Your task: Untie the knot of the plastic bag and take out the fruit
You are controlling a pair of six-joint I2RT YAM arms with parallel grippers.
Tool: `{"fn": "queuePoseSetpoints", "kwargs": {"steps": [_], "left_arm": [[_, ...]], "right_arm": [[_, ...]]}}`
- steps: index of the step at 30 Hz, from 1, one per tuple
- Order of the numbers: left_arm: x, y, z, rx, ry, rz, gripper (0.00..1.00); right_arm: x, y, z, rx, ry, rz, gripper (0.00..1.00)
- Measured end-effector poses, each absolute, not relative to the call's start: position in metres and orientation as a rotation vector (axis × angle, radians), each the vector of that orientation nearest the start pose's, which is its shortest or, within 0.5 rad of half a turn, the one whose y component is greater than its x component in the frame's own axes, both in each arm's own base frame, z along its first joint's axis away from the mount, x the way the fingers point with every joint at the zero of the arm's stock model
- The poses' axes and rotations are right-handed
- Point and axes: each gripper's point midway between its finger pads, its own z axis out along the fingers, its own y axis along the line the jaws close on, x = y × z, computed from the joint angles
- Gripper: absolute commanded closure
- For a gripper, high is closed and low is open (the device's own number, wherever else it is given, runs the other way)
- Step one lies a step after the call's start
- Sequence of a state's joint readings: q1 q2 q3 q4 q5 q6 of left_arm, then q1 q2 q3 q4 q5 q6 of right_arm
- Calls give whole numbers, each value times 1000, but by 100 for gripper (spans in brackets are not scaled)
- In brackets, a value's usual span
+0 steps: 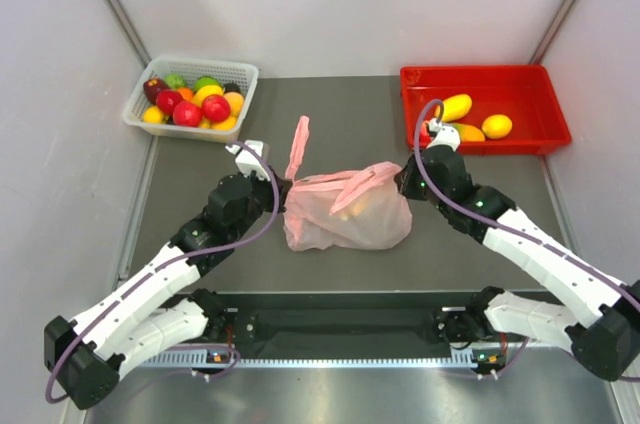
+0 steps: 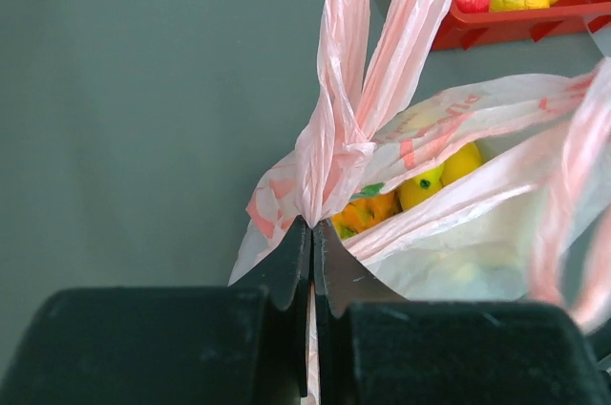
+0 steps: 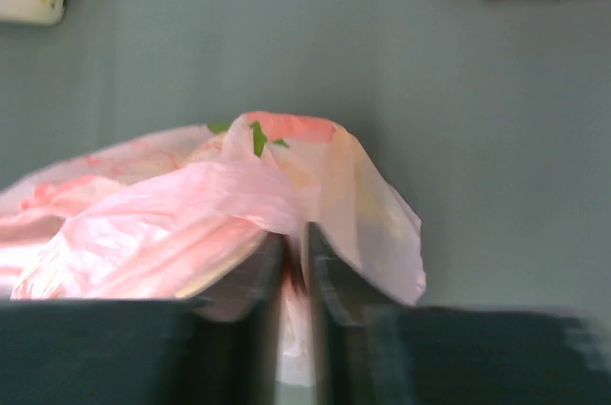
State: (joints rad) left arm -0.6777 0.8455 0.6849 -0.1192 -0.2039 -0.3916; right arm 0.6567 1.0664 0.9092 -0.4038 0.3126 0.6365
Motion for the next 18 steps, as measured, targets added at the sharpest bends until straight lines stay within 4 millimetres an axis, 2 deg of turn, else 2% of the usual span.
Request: {"fn": "queuePoseSetpoints", "kwargs": {"steps": [2,3,6,9,12,13,18], "left_arm": [[266,-189,226,127,1875,-561,100],[265,-189,226,127,1876,-563,100],[265,-190,226,137,1878,-575,100],[262,-194,227,157,1878,-601,100],[259,-201,229,184,1874,-641,100],[257,-203,230,196,1871,-659,100],[248,-217,235,258,1858,-749,100]], "right_arm": [[277,177,208,132,2132,448,65],[273,174,211,114,2128,455,46],[259,166,225,29,2119,462,20],[249,164,248,-71,2103,467,8],[248,165,286,-153,2032,477,3],[251,165,305,-184,1992,473,2],[271,183,340,-294,1942,456,1]]}}
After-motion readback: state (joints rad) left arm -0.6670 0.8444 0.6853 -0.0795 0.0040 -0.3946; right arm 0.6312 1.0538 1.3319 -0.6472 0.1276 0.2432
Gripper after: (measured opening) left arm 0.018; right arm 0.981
